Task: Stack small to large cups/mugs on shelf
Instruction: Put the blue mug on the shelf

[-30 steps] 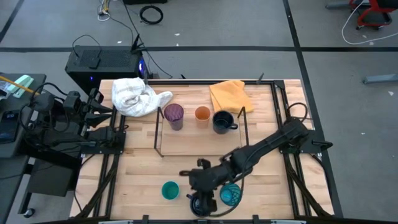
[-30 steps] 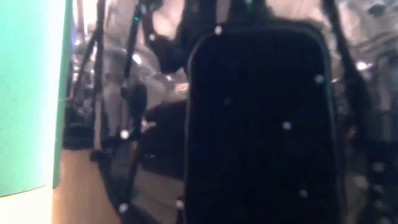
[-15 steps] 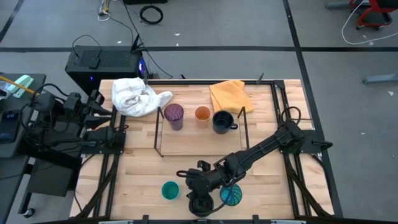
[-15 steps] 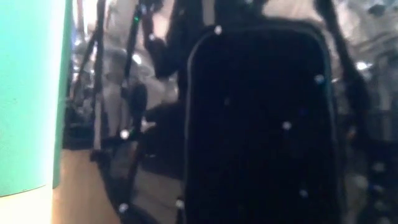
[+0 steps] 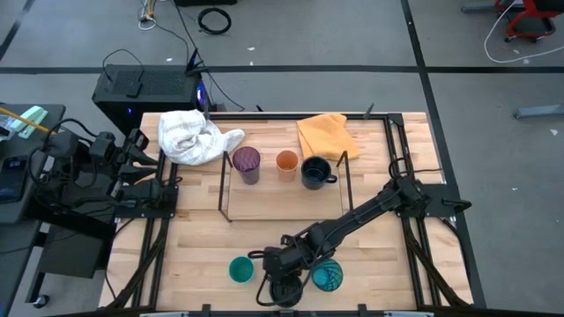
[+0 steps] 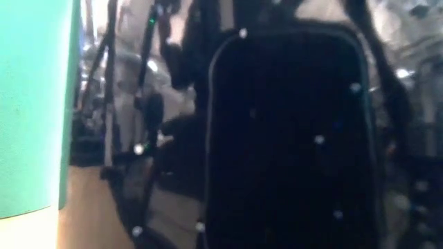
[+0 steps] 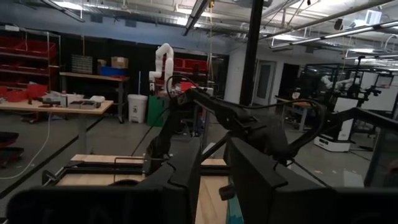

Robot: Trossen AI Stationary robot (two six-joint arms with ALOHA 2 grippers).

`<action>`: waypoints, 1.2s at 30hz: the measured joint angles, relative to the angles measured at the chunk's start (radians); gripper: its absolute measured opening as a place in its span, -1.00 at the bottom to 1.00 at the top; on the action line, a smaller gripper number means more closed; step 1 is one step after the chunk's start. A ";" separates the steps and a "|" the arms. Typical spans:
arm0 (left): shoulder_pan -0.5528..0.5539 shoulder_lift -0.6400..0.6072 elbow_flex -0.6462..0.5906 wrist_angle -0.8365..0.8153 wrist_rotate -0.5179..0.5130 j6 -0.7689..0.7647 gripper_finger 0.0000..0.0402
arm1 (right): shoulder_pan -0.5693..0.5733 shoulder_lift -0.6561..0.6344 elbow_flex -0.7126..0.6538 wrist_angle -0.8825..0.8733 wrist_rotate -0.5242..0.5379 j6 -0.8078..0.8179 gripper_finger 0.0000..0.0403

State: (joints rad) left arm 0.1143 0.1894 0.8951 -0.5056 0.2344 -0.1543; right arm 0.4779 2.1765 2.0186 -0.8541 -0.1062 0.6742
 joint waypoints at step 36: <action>0.000 0.000 0.000 0.003 0.026 0.000 -0.53 | -0.004 0.019 -0.110 -0.089 -0.029 0.086 -0.01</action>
State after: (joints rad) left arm 0.1146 0.1898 0.8951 -0.5030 0.2604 -0.1547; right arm 0.4740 2.1952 1.9082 -0.9426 -0.1356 0.7597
